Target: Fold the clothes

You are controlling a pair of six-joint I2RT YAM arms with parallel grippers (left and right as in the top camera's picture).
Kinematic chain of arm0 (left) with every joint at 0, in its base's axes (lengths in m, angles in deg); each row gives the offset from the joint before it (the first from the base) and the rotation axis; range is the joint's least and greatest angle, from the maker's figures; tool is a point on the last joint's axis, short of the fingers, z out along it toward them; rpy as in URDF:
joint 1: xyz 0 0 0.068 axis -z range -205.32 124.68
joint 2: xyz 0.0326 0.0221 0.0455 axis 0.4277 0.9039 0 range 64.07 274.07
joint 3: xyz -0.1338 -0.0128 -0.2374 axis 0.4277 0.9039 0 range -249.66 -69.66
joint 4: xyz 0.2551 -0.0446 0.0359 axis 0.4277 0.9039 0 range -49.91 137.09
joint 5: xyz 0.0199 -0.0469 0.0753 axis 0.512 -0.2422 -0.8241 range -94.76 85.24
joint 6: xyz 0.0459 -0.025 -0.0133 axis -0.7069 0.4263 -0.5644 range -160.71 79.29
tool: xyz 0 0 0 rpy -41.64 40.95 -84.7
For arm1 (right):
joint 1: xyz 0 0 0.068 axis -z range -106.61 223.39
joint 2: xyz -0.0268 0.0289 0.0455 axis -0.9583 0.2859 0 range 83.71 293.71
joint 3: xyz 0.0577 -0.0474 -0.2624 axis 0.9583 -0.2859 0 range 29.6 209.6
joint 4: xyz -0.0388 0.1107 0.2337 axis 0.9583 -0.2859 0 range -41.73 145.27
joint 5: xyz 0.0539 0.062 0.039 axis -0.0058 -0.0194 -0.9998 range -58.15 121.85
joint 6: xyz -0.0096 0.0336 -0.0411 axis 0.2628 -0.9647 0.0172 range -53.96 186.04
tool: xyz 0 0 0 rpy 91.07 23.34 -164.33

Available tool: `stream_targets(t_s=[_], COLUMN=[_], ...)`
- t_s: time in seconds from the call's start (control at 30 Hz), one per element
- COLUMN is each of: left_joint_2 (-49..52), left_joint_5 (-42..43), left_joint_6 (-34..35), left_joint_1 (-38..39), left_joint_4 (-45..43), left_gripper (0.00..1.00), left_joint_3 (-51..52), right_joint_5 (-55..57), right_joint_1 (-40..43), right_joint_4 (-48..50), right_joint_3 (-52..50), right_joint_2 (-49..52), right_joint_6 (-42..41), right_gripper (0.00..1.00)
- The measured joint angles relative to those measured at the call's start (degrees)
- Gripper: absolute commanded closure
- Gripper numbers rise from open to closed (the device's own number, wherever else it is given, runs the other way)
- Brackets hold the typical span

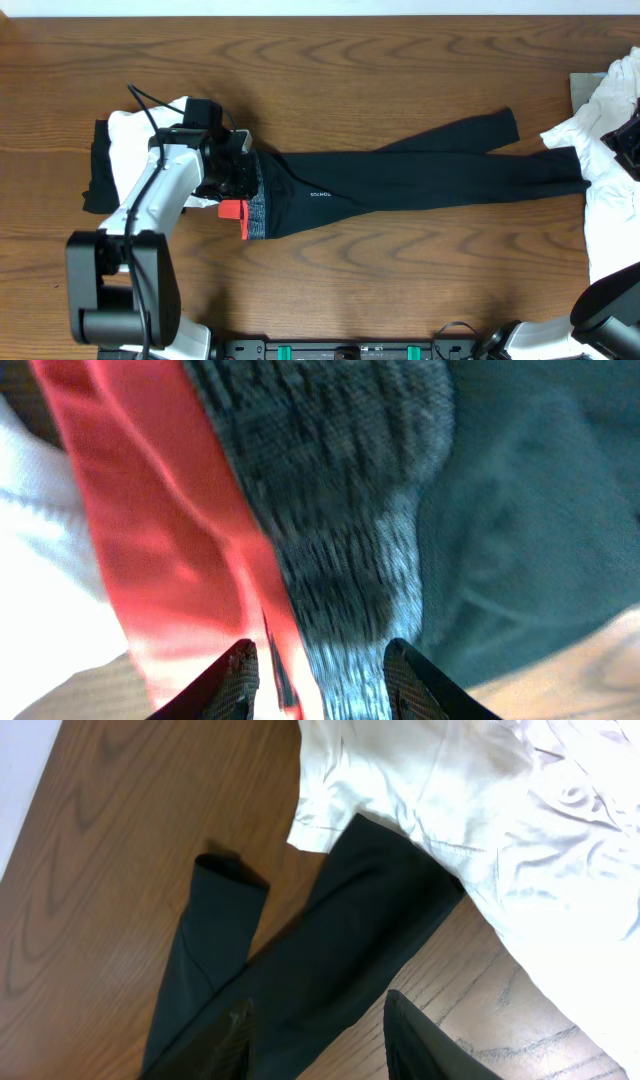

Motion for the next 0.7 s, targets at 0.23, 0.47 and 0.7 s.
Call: stream_targets(t_s=[0.23,0.47,0.7], left_joint_2=[2.27,1.77,-3.63], left_joint_5=[2.01,4.35,3.74], left_joint_6=[-0.04,0.04,0.02], left_joint_1=[0.0,0.0,0.0], left_joint_4=[-0.15,2.27,10.23], left_gripper=[0.78,0.94,0.94], left_joint_3=[0.0,-0.04,-4.15], right_joint_5=[0.0,0.0,-0.02], right_joint_1=[0.0,0.0,0.0], right_joint_4=[-0.11,-0.09,-0.02], right_joint_3=[0.0,0.0,0.0], right_joint_2=[0.0,0.0,0.0], right_joint_6=[0.0,0.0,0.0], right_gripper=[0.6,0.59,0.54])
